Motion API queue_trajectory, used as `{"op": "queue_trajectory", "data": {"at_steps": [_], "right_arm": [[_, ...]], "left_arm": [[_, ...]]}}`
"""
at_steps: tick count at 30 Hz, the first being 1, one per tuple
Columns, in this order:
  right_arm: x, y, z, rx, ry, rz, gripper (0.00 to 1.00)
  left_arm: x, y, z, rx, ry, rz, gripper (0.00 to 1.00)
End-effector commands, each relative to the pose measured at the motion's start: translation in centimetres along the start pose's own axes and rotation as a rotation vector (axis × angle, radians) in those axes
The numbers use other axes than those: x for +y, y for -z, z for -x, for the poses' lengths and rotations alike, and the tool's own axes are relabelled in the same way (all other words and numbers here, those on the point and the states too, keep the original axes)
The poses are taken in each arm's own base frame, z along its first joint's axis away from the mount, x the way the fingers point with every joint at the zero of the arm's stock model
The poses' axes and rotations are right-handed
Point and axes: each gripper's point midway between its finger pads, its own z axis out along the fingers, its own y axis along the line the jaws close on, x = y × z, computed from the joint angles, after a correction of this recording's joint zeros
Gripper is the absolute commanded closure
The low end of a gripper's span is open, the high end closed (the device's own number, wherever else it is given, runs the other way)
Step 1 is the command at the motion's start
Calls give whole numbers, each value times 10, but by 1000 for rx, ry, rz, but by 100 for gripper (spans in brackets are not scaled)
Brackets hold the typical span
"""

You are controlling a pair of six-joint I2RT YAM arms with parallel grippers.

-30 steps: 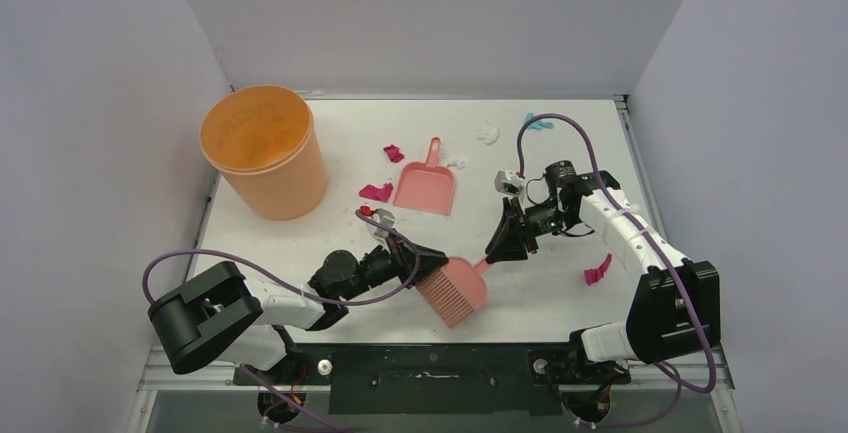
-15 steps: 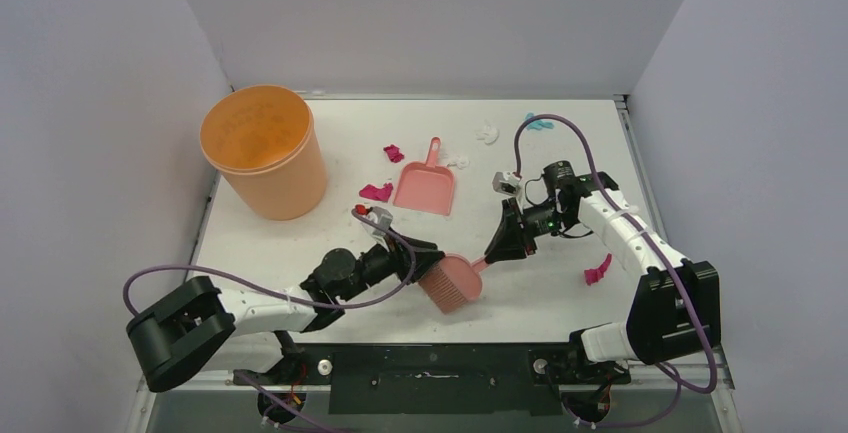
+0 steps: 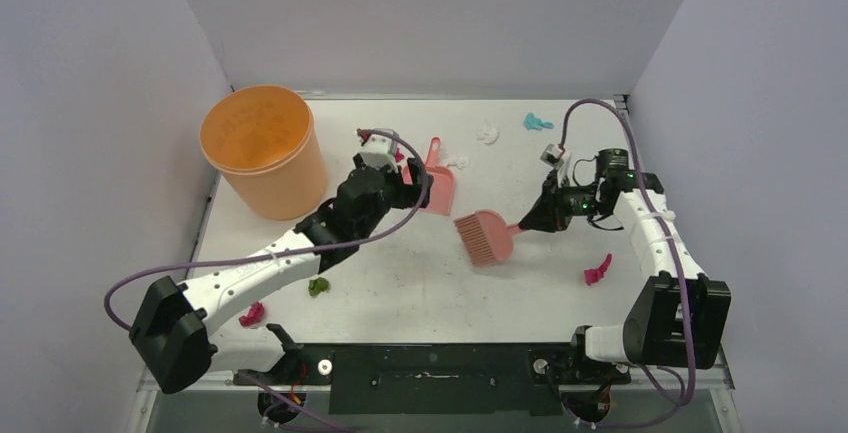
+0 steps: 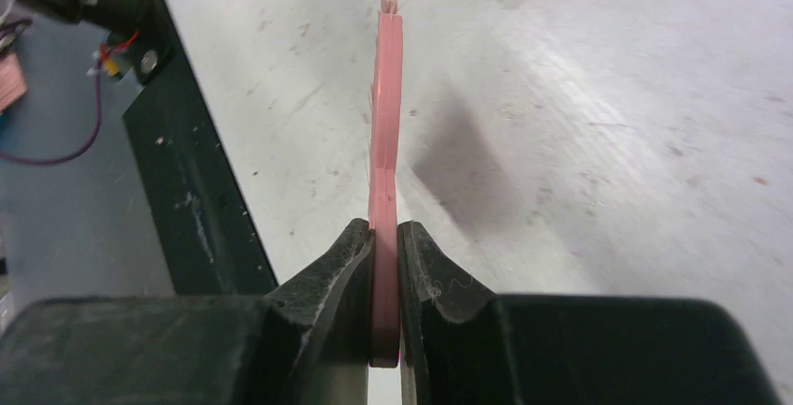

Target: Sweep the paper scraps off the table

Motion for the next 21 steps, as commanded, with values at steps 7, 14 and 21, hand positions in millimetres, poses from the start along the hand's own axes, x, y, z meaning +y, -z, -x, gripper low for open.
{"op": "queue_trajectory", "data": {"at_steps": [7,14,21], "right_arm": [[-13,57,29,-259,100,-301,95],[-41,69,36,-419,18,-499,95],[-38,78,36,-449,70,-575,95]], "left_arm": [[84,-82,-28,230,52,296,20],[96,-118,-45,291,-41,321,24],[116,-143,-56,360,39,236,25]]}}
